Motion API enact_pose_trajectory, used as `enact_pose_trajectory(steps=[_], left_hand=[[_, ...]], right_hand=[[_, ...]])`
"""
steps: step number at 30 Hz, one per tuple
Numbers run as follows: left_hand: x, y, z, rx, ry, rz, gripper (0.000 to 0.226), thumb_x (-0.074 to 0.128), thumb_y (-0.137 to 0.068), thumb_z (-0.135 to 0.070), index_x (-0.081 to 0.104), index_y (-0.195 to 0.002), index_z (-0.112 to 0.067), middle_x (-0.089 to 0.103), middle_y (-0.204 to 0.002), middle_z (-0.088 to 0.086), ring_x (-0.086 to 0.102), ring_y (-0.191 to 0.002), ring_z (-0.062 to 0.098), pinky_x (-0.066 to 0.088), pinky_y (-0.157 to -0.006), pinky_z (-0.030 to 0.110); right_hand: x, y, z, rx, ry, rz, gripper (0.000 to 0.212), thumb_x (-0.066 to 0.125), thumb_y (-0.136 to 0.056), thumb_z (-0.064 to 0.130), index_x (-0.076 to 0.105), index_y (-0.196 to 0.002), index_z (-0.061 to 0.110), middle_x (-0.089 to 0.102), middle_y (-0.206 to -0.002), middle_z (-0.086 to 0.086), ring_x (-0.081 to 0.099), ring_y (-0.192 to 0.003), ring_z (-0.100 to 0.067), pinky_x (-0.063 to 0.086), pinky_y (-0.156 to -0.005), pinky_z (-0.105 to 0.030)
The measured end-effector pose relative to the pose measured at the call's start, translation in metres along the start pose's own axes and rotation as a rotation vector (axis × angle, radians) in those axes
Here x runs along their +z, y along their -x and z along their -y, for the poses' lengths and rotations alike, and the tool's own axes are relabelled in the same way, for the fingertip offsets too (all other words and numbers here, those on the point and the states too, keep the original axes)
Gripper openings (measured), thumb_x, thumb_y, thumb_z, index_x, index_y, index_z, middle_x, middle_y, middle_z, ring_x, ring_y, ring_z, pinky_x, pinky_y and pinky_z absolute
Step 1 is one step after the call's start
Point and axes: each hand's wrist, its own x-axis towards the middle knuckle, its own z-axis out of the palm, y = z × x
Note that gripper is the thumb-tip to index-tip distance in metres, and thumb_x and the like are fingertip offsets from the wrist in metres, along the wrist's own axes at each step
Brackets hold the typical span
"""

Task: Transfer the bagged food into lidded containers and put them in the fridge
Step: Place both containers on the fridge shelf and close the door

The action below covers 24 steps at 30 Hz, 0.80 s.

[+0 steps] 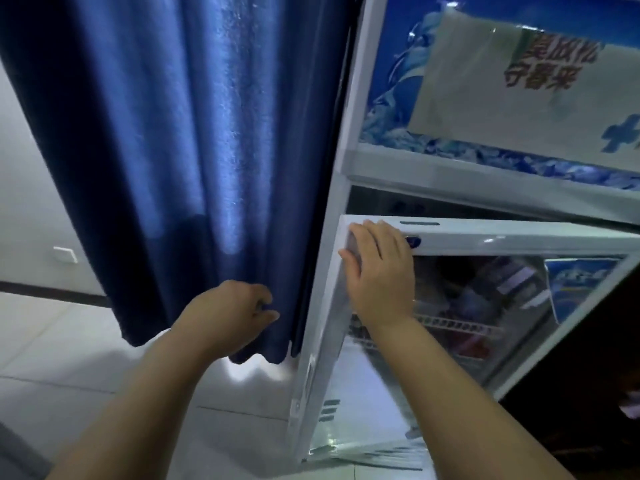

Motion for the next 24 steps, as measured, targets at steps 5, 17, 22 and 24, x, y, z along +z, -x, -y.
enact_pose_trajectory(steps=[5, 17, 22, 24], left_hand=[[-0.005, -0.023, 0.002, -0.065, -0.014, -0.060, 0.019, 0.055, -0.086, -0.047, 0.054, -0.077, -0.030, 0.056, -0.074, -0.007, 0.056, -0.073, 0.019, 0.045, -0.065, 0.028], [-0.006, -0.051, 0.021, -0.202, -0.024, -0.071, 0.023, 0.054, -0.085, -0.048, 0.062, -0.094, -0.028, 0.065, -0.092, -0.003, 0.062, -0.083, 0.020, 0.052, -0.075, 0.031], [0.001, -0.038, 0.017, -0.233, -0.013, -0.023, 0.024, 0.053, -0.089, -0.042, 0.063, -0.099, -0.022, 0.060, -0.084, -0.007, 0.058, -0.081, 0.017, 0.046, -0.070, 0.027], [0.005, -0.025, 0.021, -0.270, -0.008, -0.025, 0.024, 0.053, -0.090, -0.042, 0.063, -0.099, -0.023, 0.059, -0.085, -0.008, 0.057, -0.081, 0.016, 0.046, -0.072, 0.027]], right_hand=[[0.041, -0.014, -0.030, -0.050, -0.030, 0.352, 0.061, 0.056, -0.083, 0.023, 0.046, -0.137, -0.002, 0.042, -0.146, -0.019, 0.036, -0.136, -0.038, 0.023, -0.115, -0.047], [0.084, -0.033, -0.048, 0.037, 0.122, 0.882, 0.076, 0.037, -0.098, 0.038, -0.011, -0.151, 0.013, -0.021, -0.159, -0.001, -0.020, -0.146, -0.027, -0.007, -0.120, -0.044], [0.072, -0.044, -0.042, 0.042, 0.089, 0.942, 0.066, 0.041, -0.096, 0.046, 0.023, -0.149, 0.012, -0.014, -0.161, -0.005, -0.014, -0.147, -0.031, 0.010, -0.119, -0.049], [0.063, -0.053, -0.031, 0.051, 0.070, 0.987, 0.056, 0.044, -0.094, 0.049, 0.042, -0.138, 0.015, -0.001, -0.161, -0.012, 0.000, -0.147, -0.034, 0.020, -0.114, -0.051]])
